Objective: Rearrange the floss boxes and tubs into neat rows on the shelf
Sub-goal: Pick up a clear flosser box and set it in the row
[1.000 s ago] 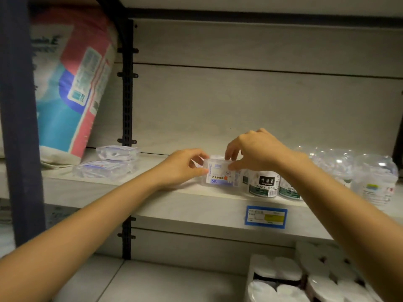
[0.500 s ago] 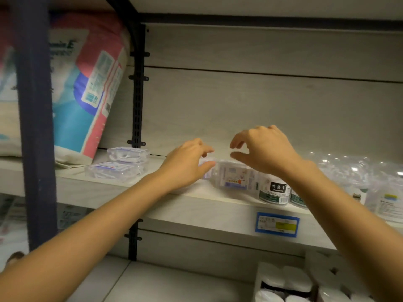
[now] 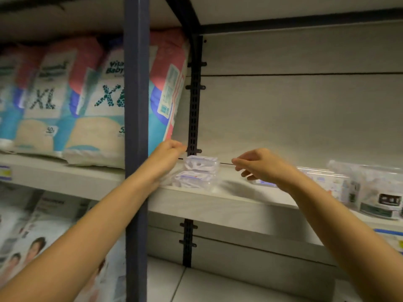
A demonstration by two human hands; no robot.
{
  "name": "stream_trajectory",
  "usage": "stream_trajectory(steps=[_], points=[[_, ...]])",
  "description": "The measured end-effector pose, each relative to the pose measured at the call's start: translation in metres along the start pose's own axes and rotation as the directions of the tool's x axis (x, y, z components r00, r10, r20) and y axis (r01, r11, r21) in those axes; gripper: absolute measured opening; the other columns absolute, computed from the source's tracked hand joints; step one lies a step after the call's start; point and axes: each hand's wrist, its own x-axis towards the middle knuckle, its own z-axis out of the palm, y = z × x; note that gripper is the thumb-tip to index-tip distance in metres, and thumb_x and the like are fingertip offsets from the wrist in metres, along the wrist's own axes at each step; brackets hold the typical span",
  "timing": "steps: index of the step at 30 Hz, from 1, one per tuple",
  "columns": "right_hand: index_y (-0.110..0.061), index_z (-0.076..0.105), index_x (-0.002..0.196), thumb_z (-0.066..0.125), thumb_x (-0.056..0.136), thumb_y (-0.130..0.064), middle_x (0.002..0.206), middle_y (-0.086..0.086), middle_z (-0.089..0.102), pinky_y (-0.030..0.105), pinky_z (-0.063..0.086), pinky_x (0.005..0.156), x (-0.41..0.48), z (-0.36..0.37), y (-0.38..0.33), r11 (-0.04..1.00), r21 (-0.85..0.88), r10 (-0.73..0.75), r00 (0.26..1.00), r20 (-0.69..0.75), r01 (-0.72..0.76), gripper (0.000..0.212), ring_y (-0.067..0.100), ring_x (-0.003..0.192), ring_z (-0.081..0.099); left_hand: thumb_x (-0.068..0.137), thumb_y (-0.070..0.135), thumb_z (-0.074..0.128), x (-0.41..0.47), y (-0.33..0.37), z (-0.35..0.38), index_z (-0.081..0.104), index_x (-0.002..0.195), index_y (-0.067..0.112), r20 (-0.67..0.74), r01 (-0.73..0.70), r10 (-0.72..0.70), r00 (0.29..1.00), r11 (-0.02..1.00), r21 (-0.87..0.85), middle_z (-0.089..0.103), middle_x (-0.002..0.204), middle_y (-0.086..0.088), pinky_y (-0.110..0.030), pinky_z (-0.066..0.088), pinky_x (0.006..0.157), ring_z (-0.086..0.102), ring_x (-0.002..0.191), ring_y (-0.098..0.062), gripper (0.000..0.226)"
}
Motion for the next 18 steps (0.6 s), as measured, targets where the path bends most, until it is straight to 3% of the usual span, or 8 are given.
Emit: stream_trajectory(steps=[2, 5, 7, 8, 10, 12, 15, 18], points=[[0.001, 0.064, 0.108, 0.05, 0.09, -0.043, 0.106, 0.017, 0.068, 0.046, 0.051, 0.092, 0.014, 0.014, -0.011, 0.996, -0.068, 0.052, 0.999, -0.008, -0.052, 0.05, 0.032, 0.096, 0.065, 0.094, 0.026, 0.046, 0.008, -0.004, -0.002, 0.051, 0.124, 0.01, 0.064, 0.078, -0.075, 0.995, 0.996, -0.051, 0.052, 0.125, -0.01, -0.034, 0.036, 0.099, 0.048, 0.114, -0.024, 0.034], [0.01, 0.062, 0.104, 0.04, 0.093, -0.045, 0.098, 0.024, 0.066, 0.041, 0.05, 0.088, 0.029, 0.031, -0.022, 0.976, -0.203, 0.065, 0.995, -0.071, -0.079, 0.061, 0.037, 0.09, 0.061, 0.096, 0.031, 0.041, 0.017, -0.007, 0.001, 0.049, 0.121, 0.012, 0.153, 0.149, -0.139, 0.978, 0.987, -0.06, 0.049, 0.086, 0.002, -0.027, 0.036, 0.073, 0.046, 0.081, -0.015, 0.032], [0.008, 0.064, 0.101, 0.036, 0.095, -0.045, 0.091, 0.021, 0.06, 0.033, 0.042, 0.079, 0.033, 0.038, -0.027, 0.955, -0.277, 0.08, 0.992, -0.095, -0.103, 0.06, 0.031, 0.083, 0.054, 0.096, 0.035, 0.04, 0.021, -0.01, 0.004, 0.048, 0.128, 0.011, 0.191, 0.165, -0.15, 0.97, 0.985, -0.06, 0.043, 0.076, 0.006, -0.02, 0.033, 0.059, 0.042, 0.069, -0.009, 0.041], [0.006, 0.064, 0.101, 0.035, 0.095, -0.045, 0.095, 0.021, 0.061, 0.033, 0.039, 0.078, 0.034, 0.041, -0.029, 0.946, -0.3, 0.095, 0.991, -0.097, -0.12, 0.059, 0.029, 0.084, 0.052, 0.095, 0.038, 0.04, 0.023, -0.012, 0.006, 0.047, 0.13, 0.01, 0.209, 0.178, -0.163, 0.964, 0.982, -0.056, 0.049, 0.083, 0.004, -0.019, 0.036, 0.061, 0.047, 0.074, -0.011, 0.046], [0.004, 0.064, 0.107, 0.036, 0.096, -0.044, 0.111, 0.021, 0.063, 0.033, 0.039, 0.082, 0.035, 0.046, -0.03, 0.938, -0.312, 0.125, 0.987, -0.097, -0.15, 0.057, 0.03, 0.094, 0.054, 0.091, 0.046, 0.041, 0.025, -0.016, 0.008, 0.05, 0.126, 0.009, 0.258, 0.213, -0.191, 0.947, 0.975, -0.059, 0.058, 0.111, -0.006, -0.032, 0.049, 0.084, 0.056, 0.099, -0.023, 0.052], [0.003, 0.064, 0.112, 0.038, 0.095, -0.043, 0.121, 0.02, 0.061, 0.034, 0.041, 0.089, 0.036, 0.049, -0.029, 0.938, -0.3, 0.145, 0.983, -0.109, -0.172, 0.055, 0.033, 0.106, 0.056, 0.087, 0.051, 0.041, 0.028, -0.019, 0.009, 0.057, 0.116, 0.006, 0.309, 0.237, -0.199, 0.93, 0.967, -0.091, 0.06, 0.12, -0.013, -0.043, 0.047, 0.097, 0.058, 0.108, -0.031, 0.055], [0.002, 0.064, 0.114, 0.04, 0.095, -0.042, 0.121, 0.019, 0.062, 0.034, 0.042, 0.087, 0.033, 0.051, -0.028, 0.949, -0.268, 0.137, 0.981, -0.137, -0.17, 0.053, 0.034, 0.107, 0.056, 0.088, 0.053, 0.038, 0.027, -0.02, 0.008, 0.055, 0.121, 0.007, 0.319, 0.229, -0.186, 0.929, 0.968, -0.103, 0.058, 0.122, -0.012, -0.04, 0.045, 0.098, 0.054, 0.113, -0.028, 0.058], [0.003, 0.065, 0.105, 0.045, 0.093, -0.039, 0.098, 0.02, 0.067, 0.032, 0.041, 0.074, 0.031, 0.048, -0.027, 0.976, -0.185, 0.072, 0.975, -0.209, -0.112, 0.048, 0.03, 0.085, 0.057, 0.088, 0.053, 0.037, 0.025, -0.022, 0.007, 0.051, 0.127, 0.015, 0.311, 0.176, -0.123, 0.942, 0.974, -0.145, 0.059, 0.123, -0.007, -0.039, 0.047, 0.096, 0.056, 0.112, -0.025, 0.057]])
